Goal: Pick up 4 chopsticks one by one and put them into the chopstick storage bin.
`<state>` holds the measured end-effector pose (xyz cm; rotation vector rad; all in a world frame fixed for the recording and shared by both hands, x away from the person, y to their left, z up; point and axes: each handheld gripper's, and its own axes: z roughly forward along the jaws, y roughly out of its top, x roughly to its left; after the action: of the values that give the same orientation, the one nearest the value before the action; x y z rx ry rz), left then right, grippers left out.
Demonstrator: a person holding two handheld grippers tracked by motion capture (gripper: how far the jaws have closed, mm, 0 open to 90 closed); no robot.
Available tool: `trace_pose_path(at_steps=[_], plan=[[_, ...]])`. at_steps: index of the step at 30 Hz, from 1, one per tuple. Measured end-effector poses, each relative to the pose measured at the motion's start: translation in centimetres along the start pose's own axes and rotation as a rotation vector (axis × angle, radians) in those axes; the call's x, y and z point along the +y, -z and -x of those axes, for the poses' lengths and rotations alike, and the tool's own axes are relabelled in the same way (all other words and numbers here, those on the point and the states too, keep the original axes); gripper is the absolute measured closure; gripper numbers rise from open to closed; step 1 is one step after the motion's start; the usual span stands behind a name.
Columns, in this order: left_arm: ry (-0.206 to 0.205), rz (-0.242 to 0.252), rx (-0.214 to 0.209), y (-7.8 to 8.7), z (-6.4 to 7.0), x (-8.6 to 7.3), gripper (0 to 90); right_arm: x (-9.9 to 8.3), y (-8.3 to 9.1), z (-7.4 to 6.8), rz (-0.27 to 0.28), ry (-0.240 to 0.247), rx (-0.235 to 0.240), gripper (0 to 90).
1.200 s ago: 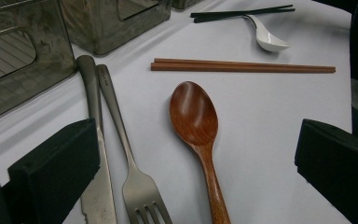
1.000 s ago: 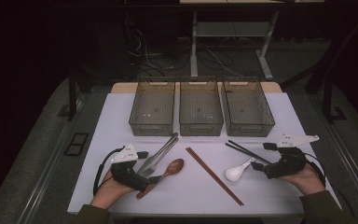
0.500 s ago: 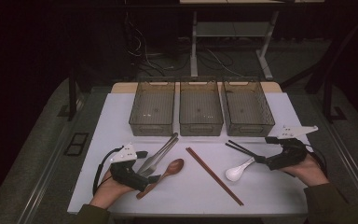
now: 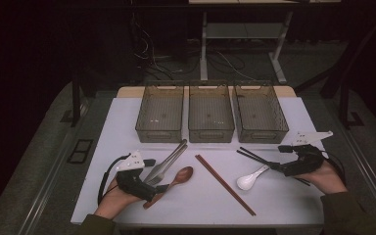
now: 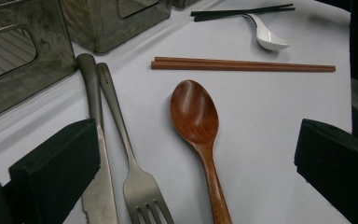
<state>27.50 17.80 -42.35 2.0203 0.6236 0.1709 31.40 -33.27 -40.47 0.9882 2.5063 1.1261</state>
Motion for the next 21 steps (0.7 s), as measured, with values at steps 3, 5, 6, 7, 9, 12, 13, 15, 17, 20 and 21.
trace_pose_path(at_steps=[3, 5, 6, 7, 9, 12, 13, 15, 17, 20, 21], plan=[[-0.002, 0.003, -0.002, 0.1, 0.1, 0.0, 0.0, -0.2, -0.2, 0.1, -0.017, -0.001, 0.005, 27.3], [-0.002, 0.003, -0.003, 0.1, 0.0, 0.0, 0.0, -0.4, -0.3, 0.2, -0.033, -0.003, 0.007, 30.9], [-0.001, 0.002, -0.004, 0.1, 0.0, 0.0, 0.0, -0.4, -0.3, 0.3, -0.038, -0.002, 0.008, 32.0], [-0.002, 0.003, -0.003, 0.0, 0.0, 0.0, 0.0, -0.4, -0.3, 0.3, -0.038, -0.002, 0.008, 32.0], [0.0, 0.0, -0.004, 0.0, 0.0, 0.0, 0.0, -0.6, -0.4, 0.3, -0.057, 0.003, 0.009, 35.8], [0.001, -0.001, -0.005, 0.0, 0.0, 0.0, 0.0, -0.8, -0.6, 0.5, -0.078, 0.013, 0.005, 39.9], [0.001, -0.002, -0.006, 0.0, 0.0, 0.0, 0.0, -0.9, -0.7, 0.5, -0.087, 0.009, 0.005, 42.4], [-0.003, -0.004, -0.007, -0.1, 0.0, -0.1, 0.0, -1.0, -0.8, 0.6, -0.107, 0.014, 0.011, 46.9], [0.0, -0.004, -0.007, -0.1, 0.0, -0.1, 0.0, -1.1, -0.9, 0.7, -0.117, 0.016, 0.011, 49.7], [-0.002, -0.004, -0.009, -0.1, 0.0, -0.1, 0.0, -1.4, -1.0, 0.9, -0.141, 0.02, 0.018, 56.6], [-0.003, -0.007, -0.01, 0.0, 0.0, -0.1, 0.0, -1.4, -1.1, 0.9, -0.144, 0.024, 0.019, 59.2]])
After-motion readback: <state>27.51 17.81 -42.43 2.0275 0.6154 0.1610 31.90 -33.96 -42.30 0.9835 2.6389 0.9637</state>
